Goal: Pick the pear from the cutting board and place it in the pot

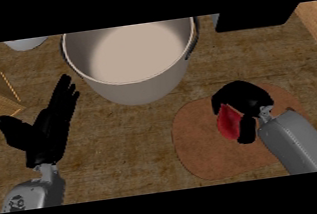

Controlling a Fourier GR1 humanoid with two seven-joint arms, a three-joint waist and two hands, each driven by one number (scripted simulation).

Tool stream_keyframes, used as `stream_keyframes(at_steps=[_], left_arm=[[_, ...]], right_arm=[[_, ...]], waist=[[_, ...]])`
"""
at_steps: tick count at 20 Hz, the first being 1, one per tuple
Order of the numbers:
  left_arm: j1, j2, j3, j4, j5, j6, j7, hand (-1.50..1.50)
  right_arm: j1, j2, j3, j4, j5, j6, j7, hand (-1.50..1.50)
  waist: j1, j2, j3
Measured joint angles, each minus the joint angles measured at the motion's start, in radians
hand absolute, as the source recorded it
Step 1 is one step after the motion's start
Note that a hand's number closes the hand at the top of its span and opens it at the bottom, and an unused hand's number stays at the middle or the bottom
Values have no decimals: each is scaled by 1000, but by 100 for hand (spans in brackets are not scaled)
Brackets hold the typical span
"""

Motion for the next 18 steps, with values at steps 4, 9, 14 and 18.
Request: stream_keyframes(at_steps=[4, 9, 14, 18], left_arm=[[-34, -8, 9, 13, -12, 6, 21, 0], [17, -12, -3, -25, -19, -4, 13, 0], [17, -16, -10, -37, -24, 2, 26, 0], [14, -19, -12, -34, -22, -2, 23, 0]], right_arm=[[-3, -8, -23, -3, 16, -7, -50, 150], [7, 100, -62, -27, 44, -36, 116, 150], [6, 217, -111, -23, 55, -194, 491, 150], [-36, 248, -42, -61, 105, -330, 777, 150]], waist=[[-1, 1, 2], [1, 0, 2], [9, -1, 2], [17, -3, 1]])
